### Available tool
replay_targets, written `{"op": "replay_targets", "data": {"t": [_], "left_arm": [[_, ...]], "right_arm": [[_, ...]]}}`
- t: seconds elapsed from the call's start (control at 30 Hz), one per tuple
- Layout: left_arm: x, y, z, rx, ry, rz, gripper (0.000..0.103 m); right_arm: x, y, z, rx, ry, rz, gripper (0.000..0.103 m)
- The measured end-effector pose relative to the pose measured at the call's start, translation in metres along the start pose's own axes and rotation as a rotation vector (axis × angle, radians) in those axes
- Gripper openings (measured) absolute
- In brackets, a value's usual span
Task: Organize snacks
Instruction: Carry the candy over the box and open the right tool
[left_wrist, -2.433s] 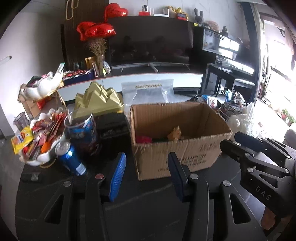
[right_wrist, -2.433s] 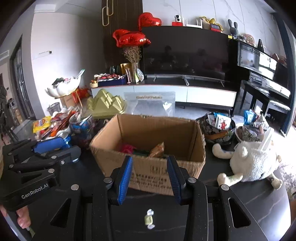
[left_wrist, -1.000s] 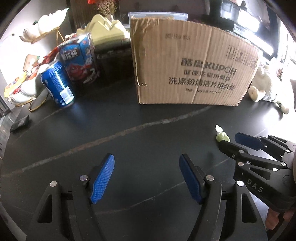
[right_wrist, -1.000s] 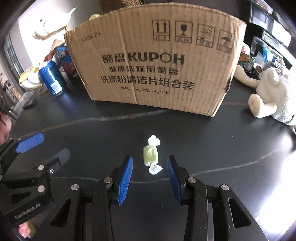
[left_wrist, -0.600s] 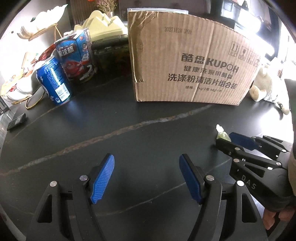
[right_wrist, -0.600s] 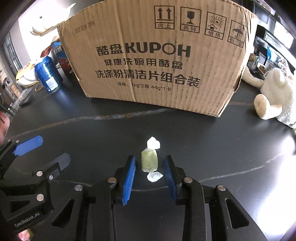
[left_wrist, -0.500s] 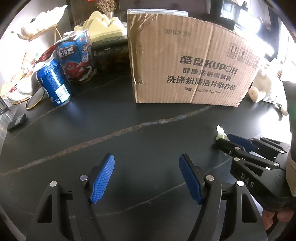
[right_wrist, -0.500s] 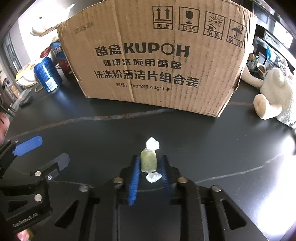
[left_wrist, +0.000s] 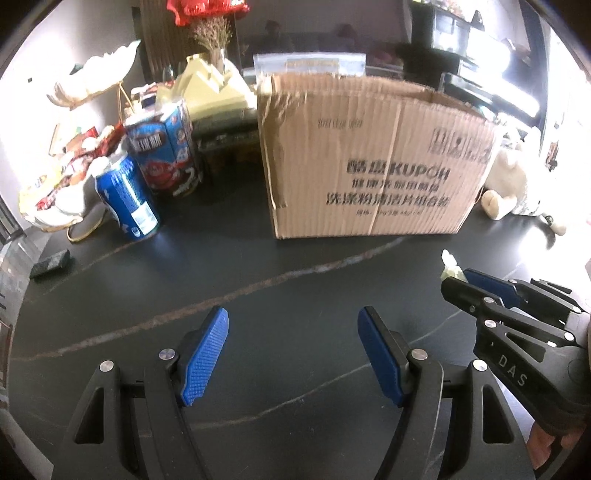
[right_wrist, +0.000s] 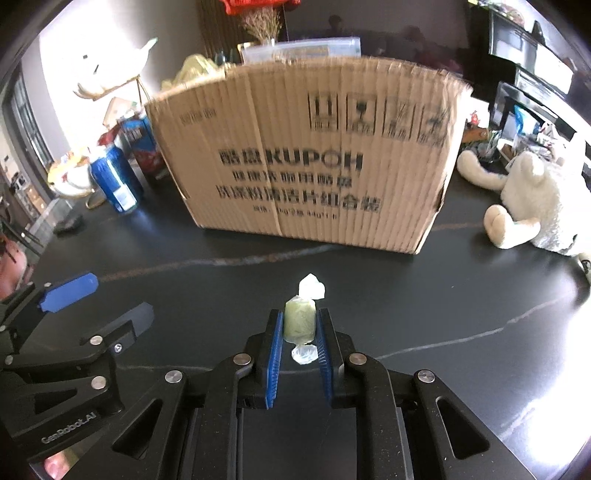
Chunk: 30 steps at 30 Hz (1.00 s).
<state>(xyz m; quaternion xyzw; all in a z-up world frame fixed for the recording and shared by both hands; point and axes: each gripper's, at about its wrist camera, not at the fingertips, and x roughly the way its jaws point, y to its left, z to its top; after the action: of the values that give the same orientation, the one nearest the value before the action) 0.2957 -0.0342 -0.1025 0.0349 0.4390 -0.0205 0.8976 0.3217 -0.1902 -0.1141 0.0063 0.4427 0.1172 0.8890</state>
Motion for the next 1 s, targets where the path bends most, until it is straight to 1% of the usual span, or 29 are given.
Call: {"op": "replay_targets", "data": {"t": [0.27,0.57,0.67,0.83,1.0], "left_arm": [[-0.024,-0.003,0.02,0.041,-0.072,0.016,0.072],[-0.049,0.0,0.046,0.05,-0.132,-0.009,0.072],[-0.055,0.0,0.054,0.062,-0.153,-0.006,0.072],[-0.066,0.002,0.069,0.082,-0.185,0.007,0.072],[-0.068,0.006,0.085,0.084,-0.188,0.002,0.072]], "right_arm": [[-0.033,0.004,0.011,0.02,-0.091,-0.014,0.019],[-0.068,0.009,0.034,0.02,-0.192,-0.021,0.019],[-0.077,0.011,0.042,0.012,-0.22,-0.027,0.019],[-0.086,0.013,0.059,0.0,-0.249,-0.033,0.019],[-0.091,0.015,0.078,-0.005,-0.27,-0.034,0.019]]}}
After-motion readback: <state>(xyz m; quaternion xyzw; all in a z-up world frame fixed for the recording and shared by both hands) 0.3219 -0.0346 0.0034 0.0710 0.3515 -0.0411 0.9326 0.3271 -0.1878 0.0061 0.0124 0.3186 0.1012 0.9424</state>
